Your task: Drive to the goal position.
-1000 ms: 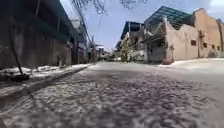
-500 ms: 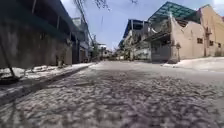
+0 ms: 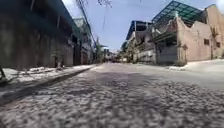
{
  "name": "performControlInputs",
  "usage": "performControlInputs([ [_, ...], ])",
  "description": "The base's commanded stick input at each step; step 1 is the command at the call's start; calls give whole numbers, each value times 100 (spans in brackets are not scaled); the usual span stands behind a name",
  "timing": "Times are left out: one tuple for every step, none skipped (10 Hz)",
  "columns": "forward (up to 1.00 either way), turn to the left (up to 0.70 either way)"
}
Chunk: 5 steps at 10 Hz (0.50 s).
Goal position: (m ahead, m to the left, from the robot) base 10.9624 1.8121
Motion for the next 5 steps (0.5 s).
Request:
performControlInputs([
  [100, 0],
  [100, 0],
  [100, 0],
  [100, 0],
  [100, 0],
])
